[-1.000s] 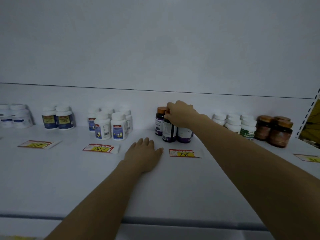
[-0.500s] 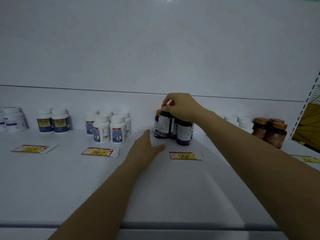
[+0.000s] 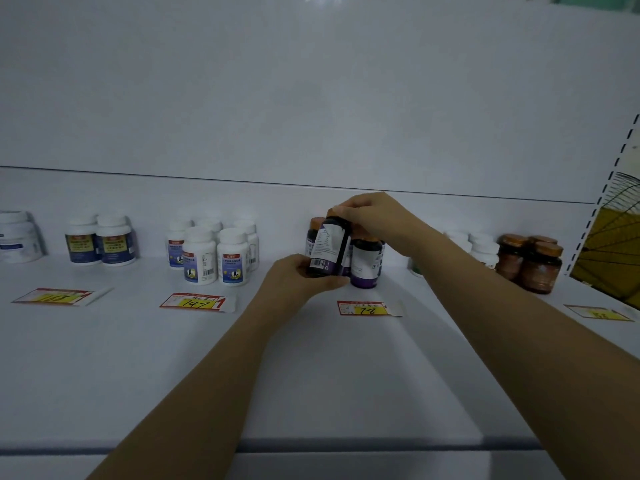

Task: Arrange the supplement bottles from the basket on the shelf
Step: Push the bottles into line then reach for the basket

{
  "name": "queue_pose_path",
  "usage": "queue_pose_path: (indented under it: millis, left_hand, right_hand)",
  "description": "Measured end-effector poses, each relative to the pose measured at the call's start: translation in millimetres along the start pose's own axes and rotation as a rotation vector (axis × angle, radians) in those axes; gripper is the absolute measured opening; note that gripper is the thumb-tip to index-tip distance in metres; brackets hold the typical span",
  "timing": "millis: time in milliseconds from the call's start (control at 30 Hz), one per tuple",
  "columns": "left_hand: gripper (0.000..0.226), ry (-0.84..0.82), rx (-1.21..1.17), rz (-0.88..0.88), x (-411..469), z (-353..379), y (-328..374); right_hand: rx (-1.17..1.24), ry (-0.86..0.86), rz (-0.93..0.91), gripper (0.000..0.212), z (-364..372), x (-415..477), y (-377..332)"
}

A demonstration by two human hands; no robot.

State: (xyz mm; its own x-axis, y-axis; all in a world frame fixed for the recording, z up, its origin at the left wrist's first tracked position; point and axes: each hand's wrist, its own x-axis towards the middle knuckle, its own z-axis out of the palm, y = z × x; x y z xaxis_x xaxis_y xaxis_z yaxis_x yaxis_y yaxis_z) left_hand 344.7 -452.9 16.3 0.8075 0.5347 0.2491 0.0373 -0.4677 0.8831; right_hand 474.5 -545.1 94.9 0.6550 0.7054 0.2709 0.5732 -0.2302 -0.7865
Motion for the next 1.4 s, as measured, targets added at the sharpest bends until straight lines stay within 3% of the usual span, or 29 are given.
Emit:
queue_pose_path:
  millis: [200,467,667,833,1167,1400]
  left_hand:
    - [0.053,0.002,0.052,0.013,1.8,3.6,-3.3]
    - [0.059,0.014,0.226,0.111,-1.5,8.9,6.1]
    - [0.047,-0.086,0.768,0.041,9.3,-4.4,25.7]
    - [0.034,-0.171,1.137,0.013,6.3,-10.9,36.7]
    - [0.034,-0.133,1.121,-0.102,-22.7,-13.3,37.6]
    - [0.042,-0.027,1.032,-0.278,-62.2,-68.0,27.9]
  right_hand:
    - [-0.019,-0.101,0.064,0.027,-5.6,-2.0,-7.3]
    - [-0.245,-0.277,0.127,0.027,-31.5,-6.6,-43.4]
    - [-0.440,-0.196,0.028,0.037,-43.2,-12.8,-62.5]
    - [-0.523,-0.201,0.027,0.031,-46.5,-20.7,-65.6]
    - [-0.570,-0.228,-0.069,0.029,-30.8,-31.7,-67.1]
    - [-0.527,-0.317,-0.236,0.029,22.4,-27.0,-113.6]
